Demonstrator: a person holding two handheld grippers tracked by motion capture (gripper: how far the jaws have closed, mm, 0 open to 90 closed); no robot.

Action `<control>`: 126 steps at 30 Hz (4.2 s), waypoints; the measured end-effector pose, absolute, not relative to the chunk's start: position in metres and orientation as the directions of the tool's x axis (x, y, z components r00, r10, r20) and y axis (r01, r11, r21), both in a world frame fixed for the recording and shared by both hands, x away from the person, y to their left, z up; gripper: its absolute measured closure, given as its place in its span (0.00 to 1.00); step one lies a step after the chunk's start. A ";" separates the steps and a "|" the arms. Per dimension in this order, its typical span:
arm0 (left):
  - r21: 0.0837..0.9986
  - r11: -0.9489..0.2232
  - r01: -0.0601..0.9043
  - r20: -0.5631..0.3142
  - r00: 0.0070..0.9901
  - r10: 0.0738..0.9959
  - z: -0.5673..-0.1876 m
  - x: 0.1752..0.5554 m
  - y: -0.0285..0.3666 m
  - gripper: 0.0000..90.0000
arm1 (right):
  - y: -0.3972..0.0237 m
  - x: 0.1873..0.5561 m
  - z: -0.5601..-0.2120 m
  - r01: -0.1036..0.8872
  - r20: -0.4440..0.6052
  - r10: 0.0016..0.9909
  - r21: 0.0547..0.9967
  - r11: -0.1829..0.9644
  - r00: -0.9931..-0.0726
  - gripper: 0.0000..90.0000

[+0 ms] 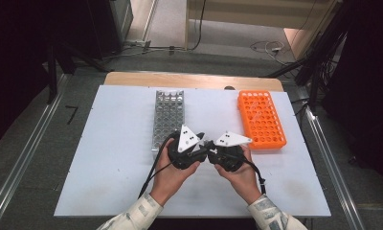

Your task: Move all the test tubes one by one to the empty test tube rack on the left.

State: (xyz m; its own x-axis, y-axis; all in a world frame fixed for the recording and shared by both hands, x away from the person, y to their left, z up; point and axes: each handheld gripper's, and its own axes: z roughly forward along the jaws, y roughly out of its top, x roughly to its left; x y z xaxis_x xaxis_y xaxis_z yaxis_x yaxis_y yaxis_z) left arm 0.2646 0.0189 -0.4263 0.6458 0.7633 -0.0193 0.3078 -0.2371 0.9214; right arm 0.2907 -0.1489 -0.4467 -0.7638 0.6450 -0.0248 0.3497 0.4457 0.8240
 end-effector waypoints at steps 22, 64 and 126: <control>0.922 -0.247 0.298 -0.006 0.649 0.760 -0.427 0.266 0.018 0.84 | -0.151 0.290 -0.446 0.353 -0.023 0.648 0.824 0.443 -0.761 0.81; 0.940 -0.117 0.321 -0.067 0.510 0.858 -0.394 0.287 0.077 0.84 | -0.190 0.290 -0.445 0.379 0.066 0.668 0.862 0.336 -0.741 0.23; 0.912 -0.102 0.398 -0.125 0.505 0.854 -0.427 0.283 0.083 0.64 | -0.198 0.291 -0.443 0.373 0.055 0.685 0.869 0.326 -0.726 0.23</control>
State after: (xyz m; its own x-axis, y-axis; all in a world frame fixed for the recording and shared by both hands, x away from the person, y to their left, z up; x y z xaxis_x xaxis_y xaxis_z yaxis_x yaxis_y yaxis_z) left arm 0.2828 0.0830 -0.4269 0.5052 0.8539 -0.1249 0.3977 -0.1019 0.9119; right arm 0.2912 -0.1984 -0.4430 -0.7261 0.6854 0.0547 0.3729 0.3258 0.8688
